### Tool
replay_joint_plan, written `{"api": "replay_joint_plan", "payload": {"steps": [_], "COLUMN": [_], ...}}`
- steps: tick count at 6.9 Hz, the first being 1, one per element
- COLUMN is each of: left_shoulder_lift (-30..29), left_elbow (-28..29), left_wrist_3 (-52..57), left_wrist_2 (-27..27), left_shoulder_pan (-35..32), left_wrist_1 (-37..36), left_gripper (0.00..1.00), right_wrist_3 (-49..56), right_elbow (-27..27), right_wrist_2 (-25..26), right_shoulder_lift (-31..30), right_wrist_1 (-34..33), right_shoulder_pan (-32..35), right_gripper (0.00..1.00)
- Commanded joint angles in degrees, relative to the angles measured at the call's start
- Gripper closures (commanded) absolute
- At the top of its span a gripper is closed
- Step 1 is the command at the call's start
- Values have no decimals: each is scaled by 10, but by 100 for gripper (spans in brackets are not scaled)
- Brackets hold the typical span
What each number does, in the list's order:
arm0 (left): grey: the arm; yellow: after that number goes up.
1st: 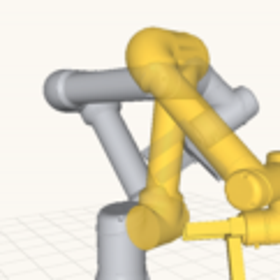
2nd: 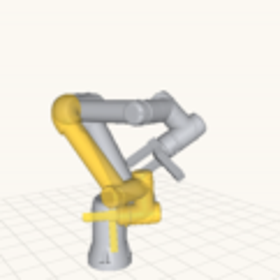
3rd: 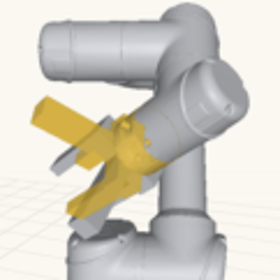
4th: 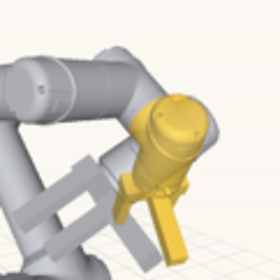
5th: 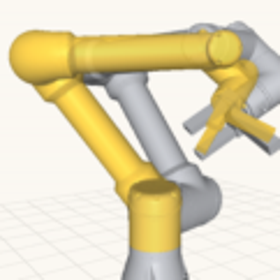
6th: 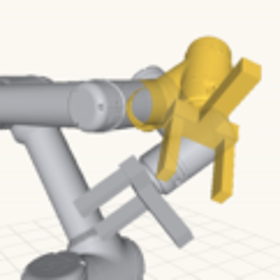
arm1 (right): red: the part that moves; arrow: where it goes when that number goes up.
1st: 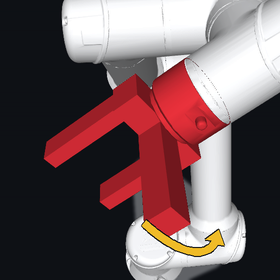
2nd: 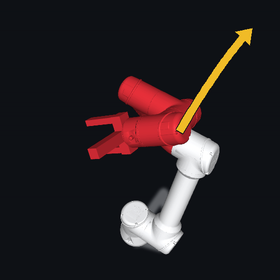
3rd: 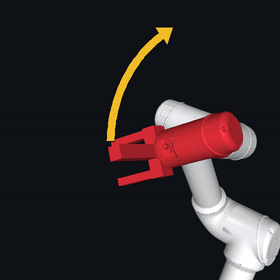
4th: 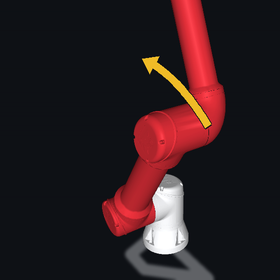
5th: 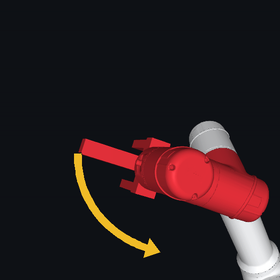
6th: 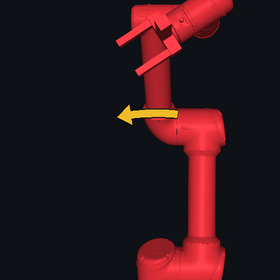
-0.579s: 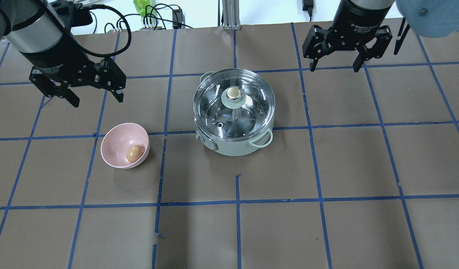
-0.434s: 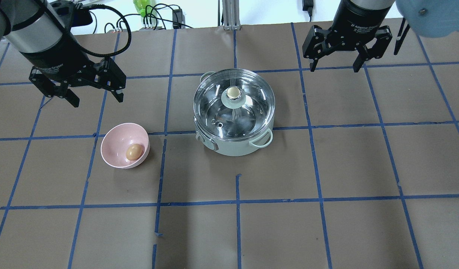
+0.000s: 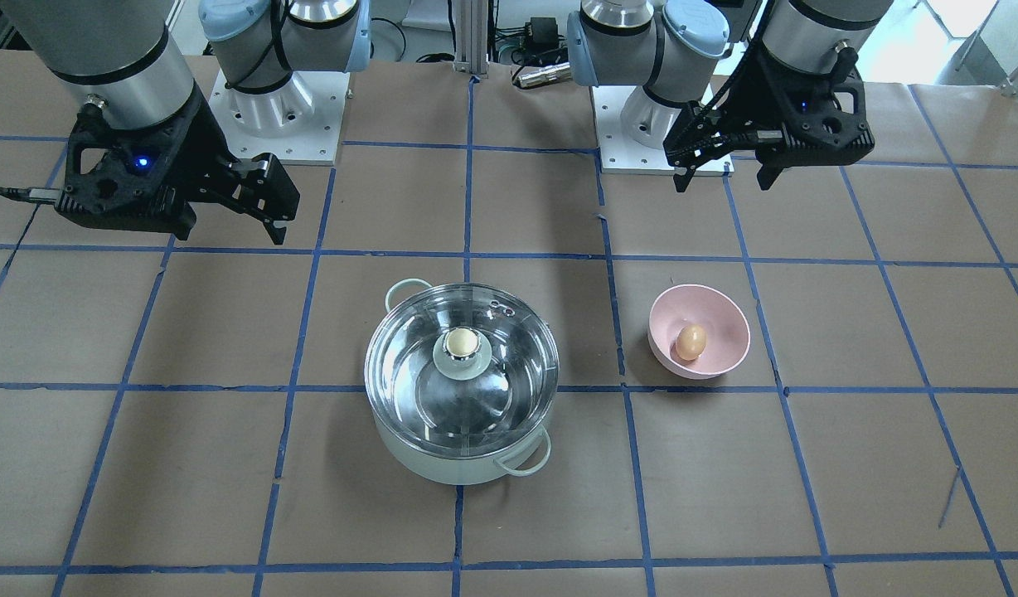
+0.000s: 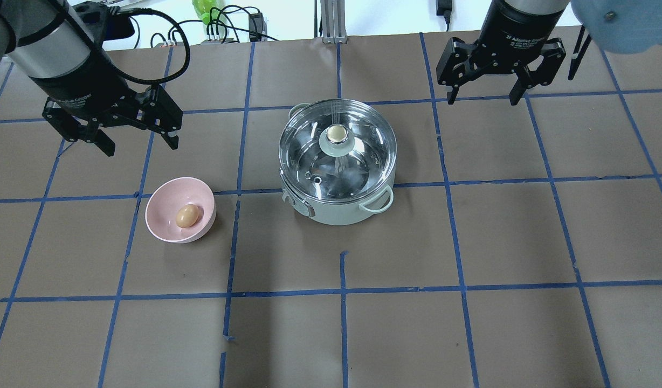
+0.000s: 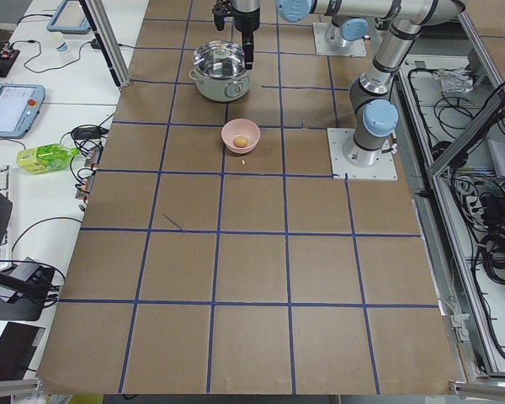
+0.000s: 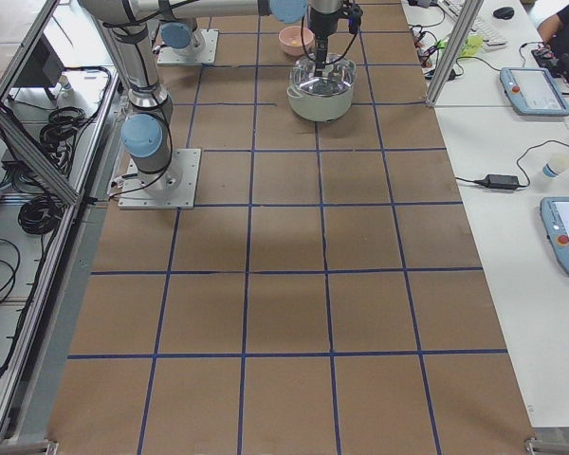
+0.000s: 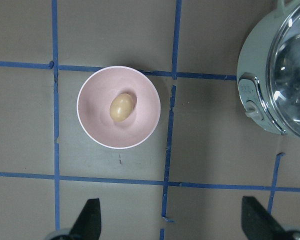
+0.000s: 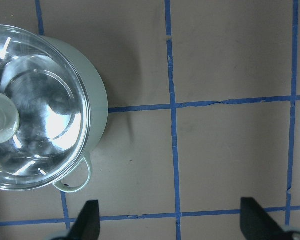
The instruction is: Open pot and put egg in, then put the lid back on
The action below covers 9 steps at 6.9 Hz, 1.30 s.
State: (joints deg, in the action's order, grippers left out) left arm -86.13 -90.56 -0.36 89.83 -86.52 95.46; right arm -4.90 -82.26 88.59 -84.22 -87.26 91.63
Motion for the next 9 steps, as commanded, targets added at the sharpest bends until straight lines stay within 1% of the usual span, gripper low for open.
{"api": "replay_joint_plan", "payload": {"steps": [1,2,3,4,5,6,7,8,9], "left_shoulder_lift": [9,8,-6,-31,-51,-52,-64,-78,-83], "left_elbow": [-24,-52,-96,-153,-199,-222,-236,-244,-250], "left_wrist_3": [23,71,77,84,87,102,122,124,134], "left_wrist_2": [7,34,31,30,30,31,30,29,29], "left_shoulder_pan": [5,22,36,36,36,39,51,56,57], "left_wrist_1": [2,-22,-81,-176,-252,-281,-310,-337,-352], "left_gripper": [0,2,2,2,2,2,2,2,2], "right_wrist_3": [-9,-61,-103,-163,-176,-213,-244,-245,-223], "right_elbow": [6,7,7,7,7,6,6,6,6], "right_wrist_2": [-3,-6,-8,-5,-11,-11,-10,-8,-3], "right_shoulder_lift": [23,41,68,98,121,137,157,169,176], "right_wrist_1": [-14,-49,-89,-133,-143,-144,-182,-213,-223], "right_shoulder_pan": [19,51,83,126,152,176,187,189,189], "right_gripper": [0,0,0,0,0,0,0,0,2]}}
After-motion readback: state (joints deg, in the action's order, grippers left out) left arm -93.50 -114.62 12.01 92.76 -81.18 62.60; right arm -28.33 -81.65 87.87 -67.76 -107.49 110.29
